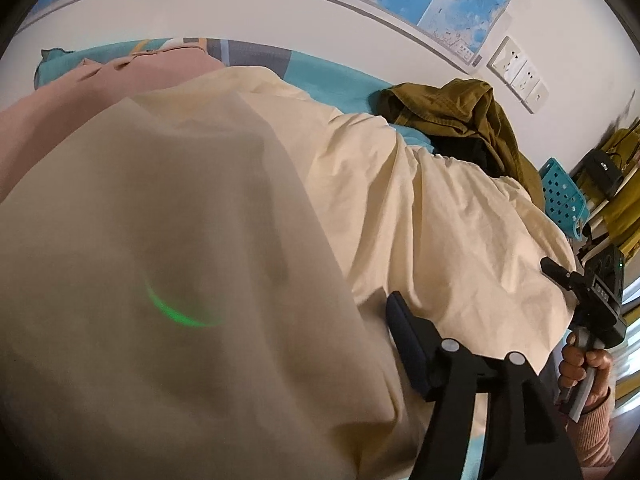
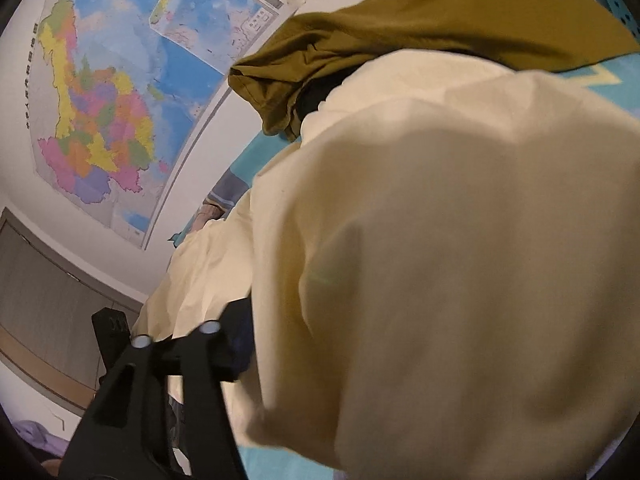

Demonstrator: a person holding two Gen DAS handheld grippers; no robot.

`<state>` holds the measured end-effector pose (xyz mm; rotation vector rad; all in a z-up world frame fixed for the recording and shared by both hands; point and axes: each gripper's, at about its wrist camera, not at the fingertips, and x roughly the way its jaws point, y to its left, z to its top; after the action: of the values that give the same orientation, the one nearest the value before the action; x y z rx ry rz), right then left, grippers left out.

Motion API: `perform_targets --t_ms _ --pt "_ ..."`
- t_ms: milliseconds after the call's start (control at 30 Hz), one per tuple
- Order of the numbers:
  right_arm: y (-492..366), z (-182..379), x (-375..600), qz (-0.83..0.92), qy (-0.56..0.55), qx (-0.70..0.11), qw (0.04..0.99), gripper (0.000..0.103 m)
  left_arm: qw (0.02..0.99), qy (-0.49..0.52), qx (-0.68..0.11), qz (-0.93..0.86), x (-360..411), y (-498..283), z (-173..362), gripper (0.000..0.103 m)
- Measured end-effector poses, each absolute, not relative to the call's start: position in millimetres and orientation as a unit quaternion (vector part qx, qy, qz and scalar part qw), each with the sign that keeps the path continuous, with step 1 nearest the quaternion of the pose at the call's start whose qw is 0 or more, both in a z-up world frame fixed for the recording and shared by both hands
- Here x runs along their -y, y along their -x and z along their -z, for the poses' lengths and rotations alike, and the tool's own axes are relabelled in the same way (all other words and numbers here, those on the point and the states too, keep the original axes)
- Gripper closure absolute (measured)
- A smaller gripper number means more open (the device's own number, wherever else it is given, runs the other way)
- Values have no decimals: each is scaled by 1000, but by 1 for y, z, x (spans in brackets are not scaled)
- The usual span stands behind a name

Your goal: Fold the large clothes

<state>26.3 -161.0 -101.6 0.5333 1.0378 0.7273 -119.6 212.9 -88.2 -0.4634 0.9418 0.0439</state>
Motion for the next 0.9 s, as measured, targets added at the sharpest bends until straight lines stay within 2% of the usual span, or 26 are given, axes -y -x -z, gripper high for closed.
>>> perform_targets --t_ms 100,167,233,333,400,500,633,733,767,900 --pt "-29 101 158 -331 -243 -476 778 44 867 217 -449 -24 -213 117 88 39" --pt "-31 101 157 -327 -244 -475 779 48 867 217 -449 -25 -214 115 89 39" --pt "-32 104 158 -325 -249 -477 778 59 867 216 -448 -27 -213 114 88 41" --pt "-33 106 160 -326 -254 -479 774 71 868 216 -447 -32 -214 114 89 46" --pt "-32 104 159 -329 -250 -478 775 73 867 218 -448 -32 -214 114 88 51" --pt "-34 107 161 -329 -261 -482 769 71 867 217 -448 -30 -215 114 88 52" --pt "-34 110 159 -329 -261 -480 770 65 865 221 -449 -22 -217 112 89 48" --pt "-36 110 157 -328 -258 -482 770 65 866 219 -449 -22 -217 112 89 47" --pt "-36 110 156 -328 -256 -483 771 65 866 218 -449 -24 -216 112 89 47" --pt "-33 107 157 -331 -254 -476 774 78 865 219 -450 -31 -216 111 89 52"
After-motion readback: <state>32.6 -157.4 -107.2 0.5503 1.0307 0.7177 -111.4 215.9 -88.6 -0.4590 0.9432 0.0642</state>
